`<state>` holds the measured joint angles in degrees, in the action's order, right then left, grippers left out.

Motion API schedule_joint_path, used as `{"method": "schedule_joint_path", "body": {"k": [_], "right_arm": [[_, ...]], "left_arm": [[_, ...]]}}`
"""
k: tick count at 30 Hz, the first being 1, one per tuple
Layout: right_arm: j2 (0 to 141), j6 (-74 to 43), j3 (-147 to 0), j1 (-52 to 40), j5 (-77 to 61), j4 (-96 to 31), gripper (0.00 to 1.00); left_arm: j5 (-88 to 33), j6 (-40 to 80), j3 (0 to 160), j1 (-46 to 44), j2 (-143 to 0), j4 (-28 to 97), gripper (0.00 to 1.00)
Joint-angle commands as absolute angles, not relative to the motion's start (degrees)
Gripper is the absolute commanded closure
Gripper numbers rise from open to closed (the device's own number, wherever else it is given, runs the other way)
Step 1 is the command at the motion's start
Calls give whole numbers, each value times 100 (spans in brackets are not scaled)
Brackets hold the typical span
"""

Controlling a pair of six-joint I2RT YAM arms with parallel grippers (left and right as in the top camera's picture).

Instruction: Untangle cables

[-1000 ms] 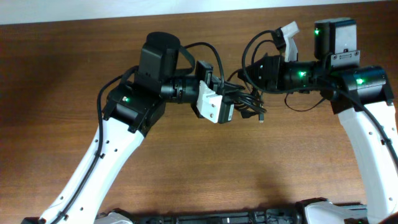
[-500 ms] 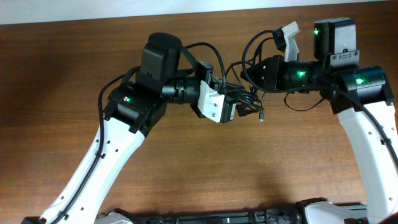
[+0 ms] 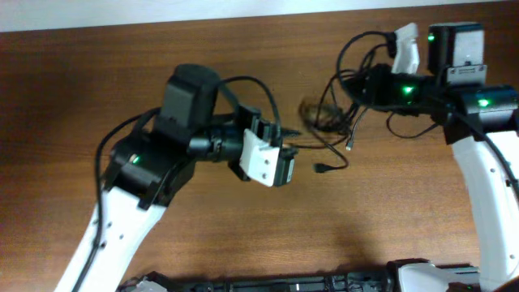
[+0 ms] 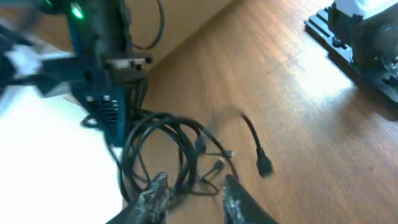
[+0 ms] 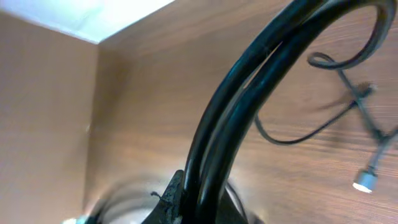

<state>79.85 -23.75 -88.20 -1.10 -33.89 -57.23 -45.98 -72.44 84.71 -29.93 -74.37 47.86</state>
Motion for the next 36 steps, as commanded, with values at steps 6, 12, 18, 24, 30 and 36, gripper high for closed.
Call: {"method": "schedule_joint_path", "body": {"k": [6,12,18,24,30,36], "right_arm": [[7988,-2296,-8840,40,-3166,-5677,96],[7988,-1686,-8840,40,-3736,-5518,96],[7988,-810,-8840,40,-4305,-5260,96],[7988,-126,-8840,38,-5092,-5022,96],[7988,-75,-8840,38,-5096,-4895,96],[7988,-38,-8840,38,-5107,-4816,96]], "left_arm": [[-4322,-7266,8534,-2985,-7078,4941,58],[-4322,-6624,8534,-2985,-7078,5019,1],[-3992,-4740,8534,-2985,-7081,4617,1],[-1990,-851,8534,-2985,-7177,3695,1],[-3398,89,8534,-3015,-7400,3253,1],[-5507,82,8534,-3253,-7430,3199,0]]}}
